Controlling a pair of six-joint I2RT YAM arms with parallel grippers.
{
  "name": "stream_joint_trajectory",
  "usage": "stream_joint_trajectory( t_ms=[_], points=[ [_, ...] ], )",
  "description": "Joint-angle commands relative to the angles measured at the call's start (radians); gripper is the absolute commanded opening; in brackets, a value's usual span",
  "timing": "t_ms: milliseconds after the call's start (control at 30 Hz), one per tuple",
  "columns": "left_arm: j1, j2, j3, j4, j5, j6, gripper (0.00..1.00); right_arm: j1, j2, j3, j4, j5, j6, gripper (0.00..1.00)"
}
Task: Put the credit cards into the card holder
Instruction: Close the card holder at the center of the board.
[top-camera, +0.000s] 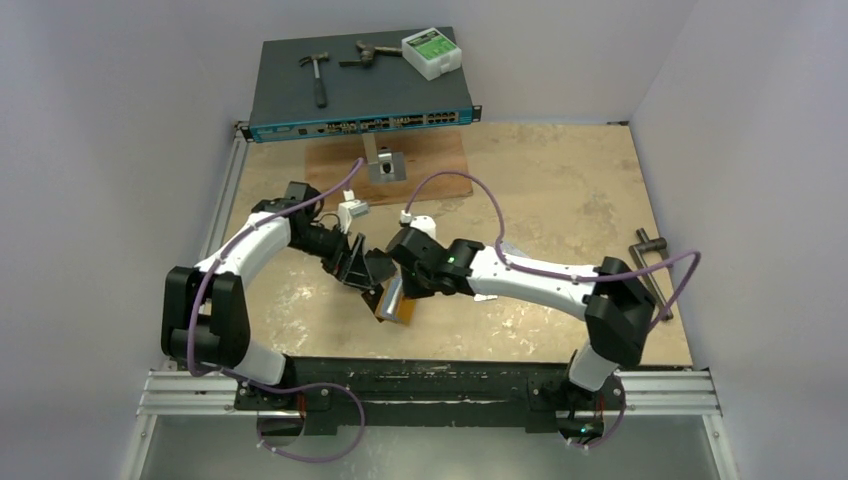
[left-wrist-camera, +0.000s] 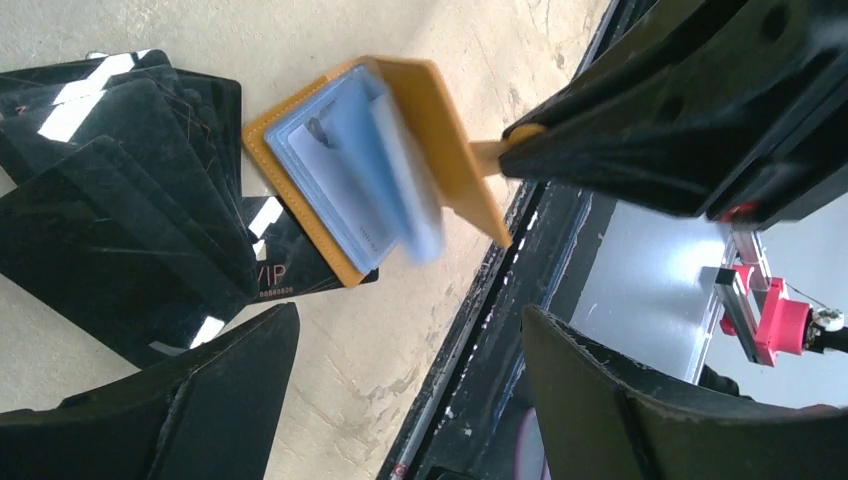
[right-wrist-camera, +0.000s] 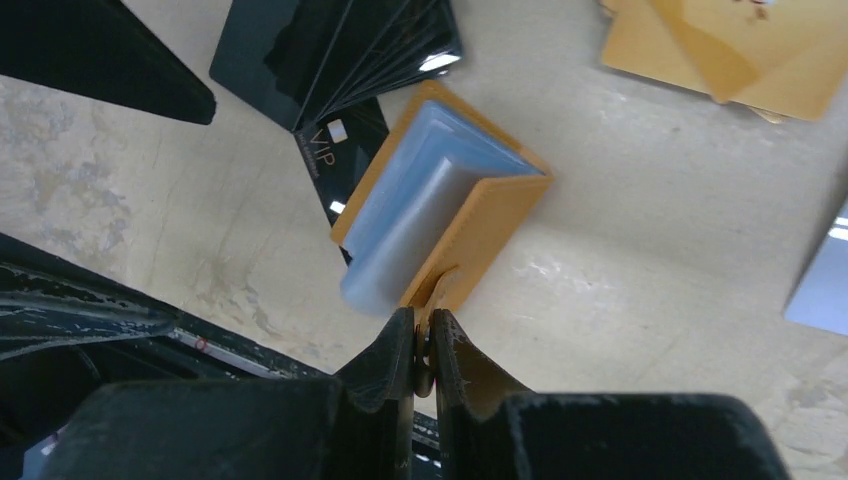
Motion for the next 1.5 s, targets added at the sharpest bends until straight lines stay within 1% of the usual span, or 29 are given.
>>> stream_joint_trajectory(
  t_ms=[0, 133, 267, 300, 333, 367, 433, 500, 533, 600, 700, 833, 933, 1033, 1133, 1233, 1300, 1333, 1433, 1467],
  points=[
    [0.051, -0.018, -0.018, -0.03, 0.1, 0.094, 0.81, 0.052, 0.101, 0.12, -0.079, 0.059, -0.041, 0.05],
    [0.1, -0.025, -0.01, -0.062, 0.115, 0.135, 0.8, 0.073, 0.204, 0.164, -0.086, 0.054, -0.051, 0.05],
    [0.154, -0.024, 0.029, -0.149, 0.138, 0.204, 0.8, 0.076, 0.281, 0.18, -0.062, 0.037, -0.055, 0.05],
    [0.161, -0.025, 0.038, -0.163, 0.139, 0.215, 0.8, 0.076, 0.296, 0.181, -0.057, 0.033, -0.055, 0.06],
    [0.163, -0.027, 0.04, -0.173, 0.141, 0.223, 0.81, 0.076, 0.311, 0.182, -0.052, 0.029, -0.055, 0.09],
    [0.163, -0.029, 0.043, -0.18, 0.142, 0.232, 0.81, 0.076, 0.323, 0.183, -0.05, 0.022, -0.055, 0.16],
    [0.191, -0.035, 0.047, -0.193, 0.141, 0.244, 0.83, 0.076, 0.338, 0.183, -0.046, 0.005, -0.054, 0.33],
    [0.197, -0.037, 0.052, -0.207, 0.14, 0.256, 0.83, 0.076, 0.322, 0.17, -0.033, -0.019, -0.051, 0.51],
    [0.199, -0.037, 0.055, -0.215, 0.142, 0.262, 0.83, 0.076, 0.301, 0.162, -0.027, -0.023, -0.046, 0.58],
    [0.203, -0.036, 0.063, -0.231, 0.142, 0.271, 0.83, 0.076, 0.244, 0.147, -0.017, -0.054, -0.039, 0.68],
    [0.207, -0.038, 0.073, -0.24, 0.143, 0.274, 0.83, 0.074, 0.137, 0.128, -0.015, -0.062, -0.032, 0.75],
    [0.206, -0.046, 0.078, -0.241, 0.146, 0.27, 0.84, 0.046, 0.0, 0.058, 0.007, -0.079, -0.024, 0.78],
    [0.206, -0.045, 0.086, -0.252, 0.149, 0.276, 0.84, -0.002, -0.121, -0.079, 0.072, -0.1, -0.006, 0.8],
    [0.206, -0.044, 0.088, -0.252, 0.157, 0.269, 0.84, -0.098, -0.206, -0.229, 0.151, -0.15, 0.007, 0.78],
    [0.205, -0.045, 0.091, -0.255, 0.162, 0.27, 0.84, -0.156, -0.26, -0.355, 0.225, -0.168, 0.015, 0.77],
    [0.194, -0.06, 0.083, -0.249, 0.161, 0.284, 0.84, -0.174, -0.249, -0.418, 0.286, -0.192, 0.024, 0.77],
    [0.16, -0.087, 0.06, -0.23, 0.152, 0.298, 0.84, -0.174, -0.22, -0.45, 0.334, -0.218, 0.035, 0.77],
    [0.125, -0.106, 0.044, -0.21, 0.137, 0.298, 0.84, -0.174, -0.204, -0.463, 0.362, -0.229, 0.043, 0.77],
    [0.001, -0.182, -0.005, -0.114, 0.053, 0.279, 0.85, -0.174, -0.16, -0.488, 0.428, -0.256, 0.055, 0.75],
    [-0.056, -0.2, -0.015, -0.09, 0.016, 0.273, 0.86, -0.174, -0.143, -0.491, 0.442, -0.255, 0.054, 0.75]
  ],
)
